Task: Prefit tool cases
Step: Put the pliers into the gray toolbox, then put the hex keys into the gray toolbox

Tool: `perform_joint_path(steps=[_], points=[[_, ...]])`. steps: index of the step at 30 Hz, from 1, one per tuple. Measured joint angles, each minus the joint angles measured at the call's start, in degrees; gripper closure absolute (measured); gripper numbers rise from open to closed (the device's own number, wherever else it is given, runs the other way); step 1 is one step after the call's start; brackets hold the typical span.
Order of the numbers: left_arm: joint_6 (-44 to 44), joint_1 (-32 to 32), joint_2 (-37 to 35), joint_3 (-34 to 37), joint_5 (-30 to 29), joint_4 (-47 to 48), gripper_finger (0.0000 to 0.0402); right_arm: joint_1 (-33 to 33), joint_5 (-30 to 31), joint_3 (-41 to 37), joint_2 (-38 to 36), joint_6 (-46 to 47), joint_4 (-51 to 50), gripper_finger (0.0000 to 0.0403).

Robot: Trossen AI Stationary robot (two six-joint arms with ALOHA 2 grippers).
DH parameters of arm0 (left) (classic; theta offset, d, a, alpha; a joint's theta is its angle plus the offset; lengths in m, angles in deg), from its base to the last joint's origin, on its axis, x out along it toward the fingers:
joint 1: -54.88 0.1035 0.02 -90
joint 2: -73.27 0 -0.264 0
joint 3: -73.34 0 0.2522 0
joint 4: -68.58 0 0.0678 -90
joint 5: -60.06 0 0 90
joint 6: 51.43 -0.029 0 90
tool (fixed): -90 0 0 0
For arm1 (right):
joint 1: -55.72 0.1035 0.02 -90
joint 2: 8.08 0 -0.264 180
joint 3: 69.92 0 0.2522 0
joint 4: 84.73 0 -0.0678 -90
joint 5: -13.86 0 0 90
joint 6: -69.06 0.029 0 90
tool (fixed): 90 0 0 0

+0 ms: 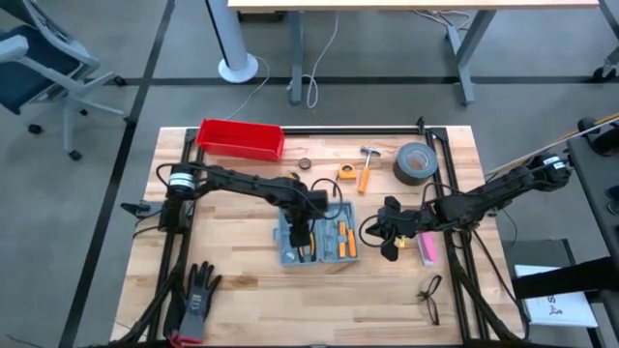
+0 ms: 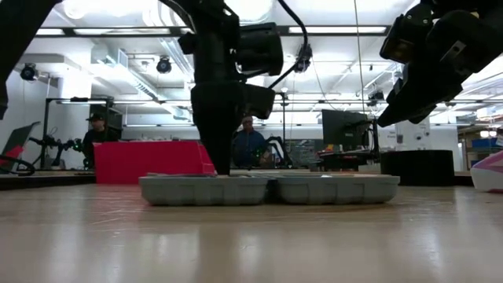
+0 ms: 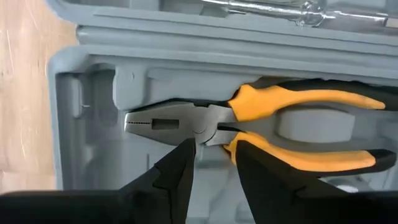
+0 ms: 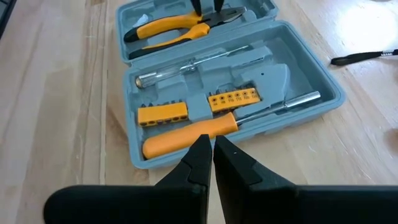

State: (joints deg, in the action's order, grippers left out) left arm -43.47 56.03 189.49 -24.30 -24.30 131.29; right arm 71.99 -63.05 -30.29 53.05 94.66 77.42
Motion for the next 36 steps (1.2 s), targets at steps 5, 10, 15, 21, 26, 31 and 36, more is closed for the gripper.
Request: perform_joint_path(steps=[5,10,15,21,26,31,36], points=[[-0.39,-0.09,0.32,-6.53,-1.61,3.78,0.0272,0.00,0.00,0.00,0.01,0.17,0.06,0.0401],[2.50,0.48,0.24,-9.61,-5.33,3.97,0.0280,0.00,0.00,0.00,0.01,0.26,0.06,0.0401],[9.68,2.47,0.15,-10.15,-9.83,3.62,0.0285,0.00,0.00,0.00,0.01,0.35,0.06,0.0401],[16.54,5.23,0.20,-10.14,-18.03,3.26,0.0276,0.00,0.00,0.00,0.01,0.66,0.08,0.0401],[19.18,8.78,0.22,-10.13,-19.22,3.04,0.0263,0.37,0.00,0.02,-0.24,0.79,0.04,0.0401],[21.08,12.86,0.22,-10.08,-17.61,3.10,0.0254,1.13,0.21,1.37,-0.34,0.20,0.08,0.0401],[22.00,16.12,0.22,-9.15,-14.31,3.15,0.0246,1.36,0.42,1.73,-0.38,0.07,-0.17,0.0401]])
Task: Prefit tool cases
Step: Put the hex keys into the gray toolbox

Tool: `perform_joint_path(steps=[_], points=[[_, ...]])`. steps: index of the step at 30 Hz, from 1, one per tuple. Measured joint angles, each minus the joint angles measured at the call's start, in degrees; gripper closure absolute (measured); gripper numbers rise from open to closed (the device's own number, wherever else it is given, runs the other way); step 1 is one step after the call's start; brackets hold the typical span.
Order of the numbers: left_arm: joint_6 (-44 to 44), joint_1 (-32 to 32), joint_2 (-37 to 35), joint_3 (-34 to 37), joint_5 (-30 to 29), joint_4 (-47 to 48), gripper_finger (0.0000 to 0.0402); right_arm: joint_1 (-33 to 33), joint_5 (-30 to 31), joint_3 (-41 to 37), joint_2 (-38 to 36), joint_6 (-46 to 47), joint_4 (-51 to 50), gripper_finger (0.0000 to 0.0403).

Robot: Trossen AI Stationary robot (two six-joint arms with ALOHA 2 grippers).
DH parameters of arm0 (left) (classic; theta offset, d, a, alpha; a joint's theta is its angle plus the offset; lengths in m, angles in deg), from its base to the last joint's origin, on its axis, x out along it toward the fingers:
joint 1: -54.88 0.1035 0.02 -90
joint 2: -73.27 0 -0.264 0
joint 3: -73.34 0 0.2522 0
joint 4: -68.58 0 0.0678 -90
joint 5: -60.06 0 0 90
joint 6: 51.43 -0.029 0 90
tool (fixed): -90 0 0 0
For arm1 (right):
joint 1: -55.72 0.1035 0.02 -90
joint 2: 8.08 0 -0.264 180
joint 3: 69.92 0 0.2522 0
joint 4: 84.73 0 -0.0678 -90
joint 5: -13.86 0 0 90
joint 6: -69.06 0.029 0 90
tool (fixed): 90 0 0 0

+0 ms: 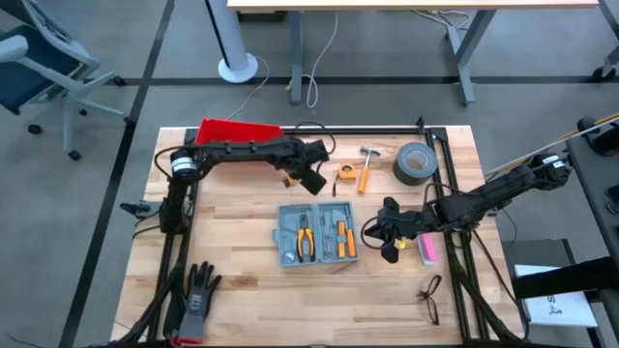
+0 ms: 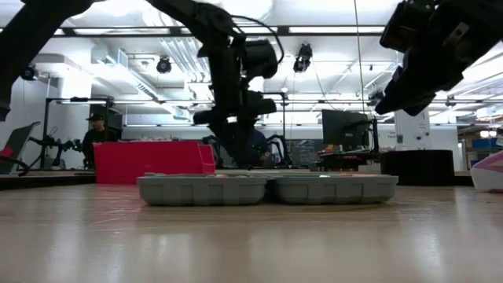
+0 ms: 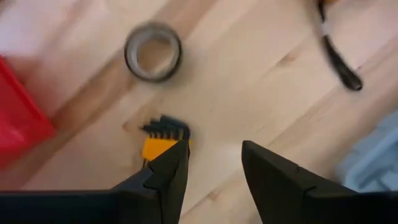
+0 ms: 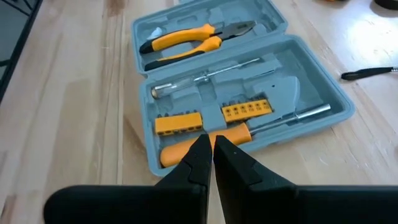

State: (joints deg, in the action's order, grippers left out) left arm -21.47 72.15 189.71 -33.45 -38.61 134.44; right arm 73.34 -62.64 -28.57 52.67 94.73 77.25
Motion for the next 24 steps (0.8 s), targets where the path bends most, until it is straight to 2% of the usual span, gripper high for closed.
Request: perform_joint_path(steps=[4,13,18,24], points=[[0.71,2.25,0.00,2.33,3.62,0.00,0.0230,0.00,0.02,0.00,0.00,-0.04,-0.05,0.0401],[0.73,4.75,0.31,3.80,5.56,-1.75,0.0168,0.00,0.02,0.00,0.00,-0.22,0.05,0.0401],[0.06,7.38,0.31,5.41,10.47,-4.32,0.0143,0.00,0.02,0.00,0.00,-0.25,0.21,0.0401],[-1.70,8.47,0.59,6.22,9.44,-4.58,0.0134,0.13,0.04,0.00,0.00,-0.22,0.25,0.0401]])
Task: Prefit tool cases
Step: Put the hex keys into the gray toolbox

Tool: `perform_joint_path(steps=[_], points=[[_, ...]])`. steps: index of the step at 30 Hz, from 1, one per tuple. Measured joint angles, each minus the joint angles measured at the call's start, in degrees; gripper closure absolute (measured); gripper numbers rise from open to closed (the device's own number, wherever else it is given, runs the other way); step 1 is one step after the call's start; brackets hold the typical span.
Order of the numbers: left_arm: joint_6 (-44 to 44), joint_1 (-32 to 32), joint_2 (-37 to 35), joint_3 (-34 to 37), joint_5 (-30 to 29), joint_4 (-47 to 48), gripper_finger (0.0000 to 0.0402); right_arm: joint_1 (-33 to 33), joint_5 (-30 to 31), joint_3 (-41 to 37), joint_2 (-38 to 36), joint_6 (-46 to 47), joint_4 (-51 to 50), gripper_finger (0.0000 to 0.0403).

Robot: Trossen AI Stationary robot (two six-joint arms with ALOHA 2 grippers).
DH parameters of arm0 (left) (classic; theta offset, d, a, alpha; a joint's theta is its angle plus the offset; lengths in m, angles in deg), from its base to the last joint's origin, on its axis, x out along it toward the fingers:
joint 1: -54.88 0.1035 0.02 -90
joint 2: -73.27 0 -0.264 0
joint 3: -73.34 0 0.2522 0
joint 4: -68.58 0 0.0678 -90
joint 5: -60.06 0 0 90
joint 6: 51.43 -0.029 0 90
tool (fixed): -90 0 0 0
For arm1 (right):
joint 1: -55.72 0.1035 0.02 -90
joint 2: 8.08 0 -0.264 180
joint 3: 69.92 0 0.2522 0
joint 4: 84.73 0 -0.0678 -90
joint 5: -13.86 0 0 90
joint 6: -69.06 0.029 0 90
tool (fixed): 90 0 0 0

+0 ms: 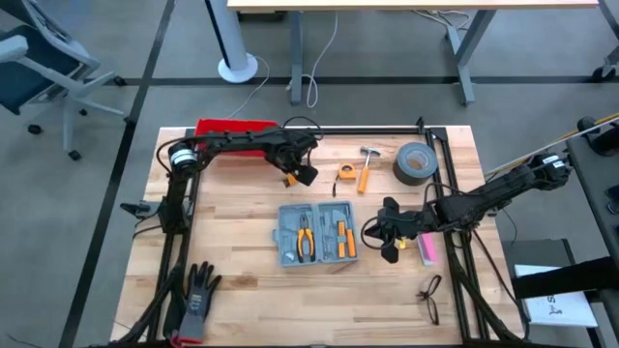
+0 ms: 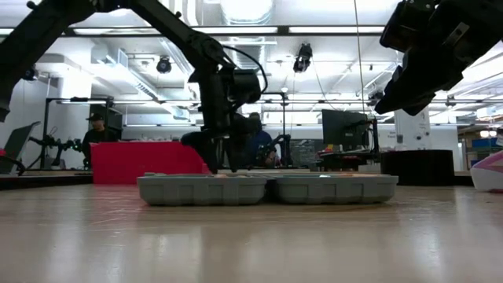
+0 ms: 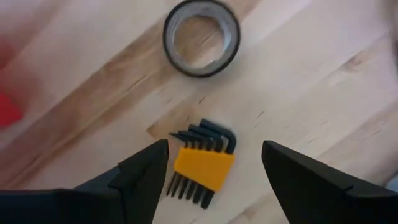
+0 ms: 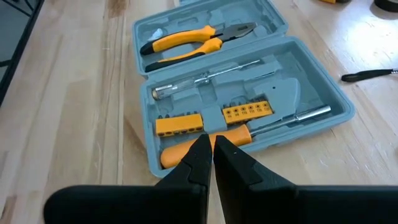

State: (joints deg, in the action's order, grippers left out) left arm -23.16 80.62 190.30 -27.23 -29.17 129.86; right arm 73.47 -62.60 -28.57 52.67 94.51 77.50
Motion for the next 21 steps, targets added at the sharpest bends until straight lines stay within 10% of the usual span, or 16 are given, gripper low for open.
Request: perform_joint_path(steps=[21], points=[[-8.99,-2.64,0.00,-0.16,-0.13,-0.69,0.0181,0.00,0.00,0.00,0.00,0.02,0.02,0.0401]])
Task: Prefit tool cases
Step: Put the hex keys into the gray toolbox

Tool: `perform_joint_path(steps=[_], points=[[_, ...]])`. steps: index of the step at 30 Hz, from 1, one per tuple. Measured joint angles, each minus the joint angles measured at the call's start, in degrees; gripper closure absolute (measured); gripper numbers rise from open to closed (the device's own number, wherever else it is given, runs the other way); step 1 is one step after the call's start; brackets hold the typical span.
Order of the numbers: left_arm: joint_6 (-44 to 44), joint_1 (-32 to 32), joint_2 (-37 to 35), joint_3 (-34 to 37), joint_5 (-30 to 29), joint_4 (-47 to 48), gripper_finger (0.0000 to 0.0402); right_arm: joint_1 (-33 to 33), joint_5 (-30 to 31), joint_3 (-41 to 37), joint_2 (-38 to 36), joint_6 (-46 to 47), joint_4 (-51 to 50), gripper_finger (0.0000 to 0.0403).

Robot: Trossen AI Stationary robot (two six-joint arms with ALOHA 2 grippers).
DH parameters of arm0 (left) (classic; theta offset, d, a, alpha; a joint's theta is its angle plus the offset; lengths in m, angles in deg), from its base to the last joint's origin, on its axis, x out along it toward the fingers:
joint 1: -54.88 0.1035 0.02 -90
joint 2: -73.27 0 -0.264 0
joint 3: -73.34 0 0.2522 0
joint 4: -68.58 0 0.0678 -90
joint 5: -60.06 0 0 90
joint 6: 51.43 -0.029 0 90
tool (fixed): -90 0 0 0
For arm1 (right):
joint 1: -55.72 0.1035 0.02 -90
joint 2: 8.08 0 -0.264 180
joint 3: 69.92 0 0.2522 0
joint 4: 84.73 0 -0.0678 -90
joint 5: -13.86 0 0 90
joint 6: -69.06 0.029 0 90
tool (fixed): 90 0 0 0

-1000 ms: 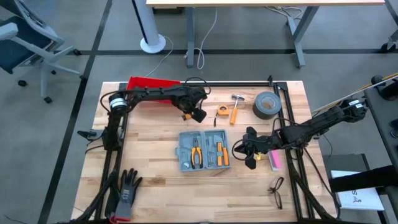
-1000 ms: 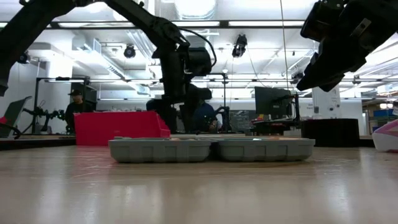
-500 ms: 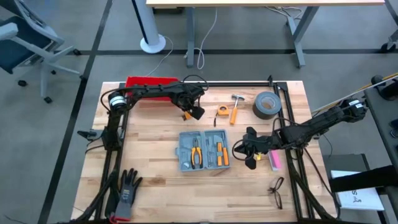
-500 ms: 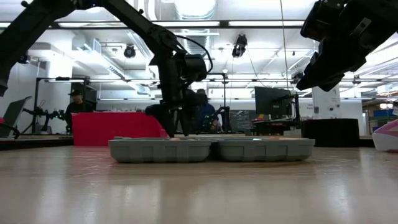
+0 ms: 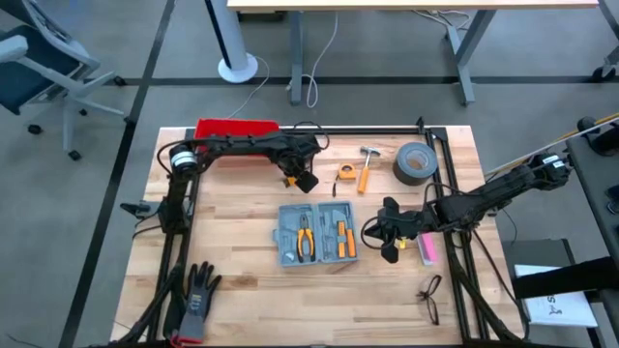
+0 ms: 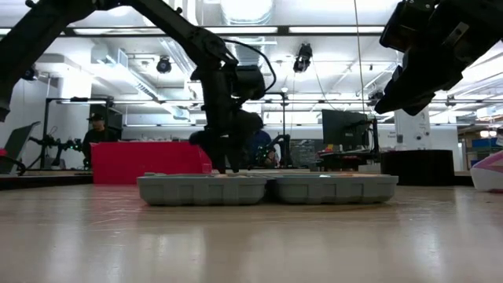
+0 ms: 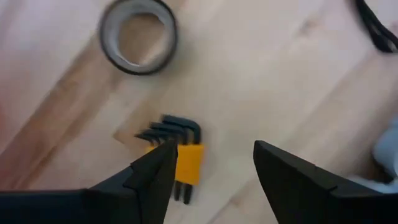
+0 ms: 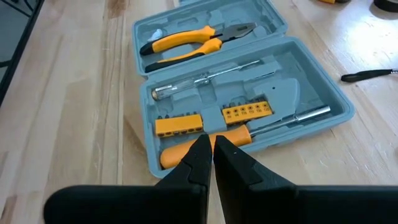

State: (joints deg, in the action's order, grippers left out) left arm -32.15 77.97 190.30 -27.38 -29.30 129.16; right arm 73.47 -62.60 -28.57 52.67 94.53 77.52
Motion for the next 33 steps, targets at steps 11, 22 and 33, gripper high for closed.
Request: perform_joint_path(steps=[11,22,33], points=[[-0.85,-2.52,0.00,-0.02,-5.94,3.85,0.0197,0.00,0.00,0.00,0.00,0.42,0.18,0.0401],[-1.22,-3.13,3.28,0.18,-3.41,4.67,0.0205,1.39,-0.02,0.02,0.00,0.51,1.77,0.0401],[-0.35,-5.77,3.96,-0.30,5.47,4.26,0.0210,1.49,0.54,0.07,-0.02,0.53,1.27,0.0401]])
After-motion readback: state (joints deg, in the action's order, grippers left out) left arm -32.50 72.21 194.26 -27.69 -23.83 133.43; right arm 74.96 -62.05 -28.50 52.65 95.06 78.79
